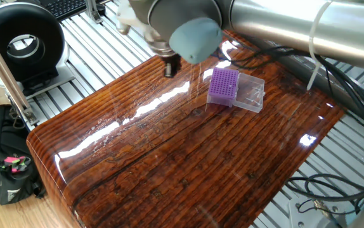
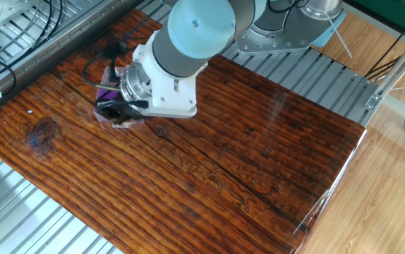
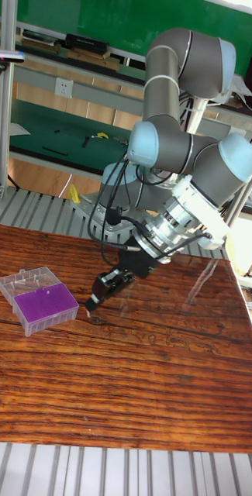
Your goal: Insert a small pipette tip into the holder for small pipette tips
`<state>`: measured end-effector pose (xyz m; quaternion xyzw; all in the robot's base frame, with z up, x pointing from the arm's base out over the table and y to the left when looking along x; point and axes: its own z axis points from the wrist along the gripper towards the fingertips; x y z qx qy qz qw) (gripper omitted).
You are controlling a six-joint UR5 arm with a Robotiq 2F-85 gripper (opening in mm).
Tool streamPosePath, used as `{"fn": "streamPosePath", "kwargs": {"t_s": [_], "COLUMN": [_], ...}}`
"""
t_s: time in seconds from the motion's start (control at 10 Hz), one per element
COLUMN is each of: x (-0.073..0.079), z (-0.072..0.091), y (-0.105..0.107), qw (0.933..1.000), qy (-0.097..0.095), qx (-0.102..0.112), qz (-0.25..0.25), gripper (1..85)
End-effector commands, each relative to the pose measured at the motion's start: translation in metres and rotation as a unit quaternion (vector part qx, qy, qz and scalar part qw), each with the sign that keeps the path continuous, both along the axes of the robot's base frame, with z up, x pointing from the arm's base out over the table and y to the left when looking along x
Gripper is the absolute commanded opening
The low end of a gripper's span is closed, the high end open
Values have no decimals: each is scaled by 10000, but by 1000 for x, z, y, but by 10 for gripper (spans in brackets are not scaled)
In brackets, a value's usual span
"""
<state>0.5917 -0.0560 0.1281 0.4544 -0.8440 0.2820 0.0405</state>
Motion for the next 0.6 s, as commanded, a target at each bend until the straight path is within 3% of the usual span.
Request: {"fn": "streamPosePath", "kwargs": {"t_s": [0.0, 0.2, 0.5], "x": [14, 9, 7], "z": [14, -2, -14], "y": [-30, -27, -49], "qw": [9909, 9898, 9810], "qy": [420, 535, 856], "qx": [-646, -339, -485], "qz": [1102, 1275, 1670], "gripper": [10, 10, 10]}}
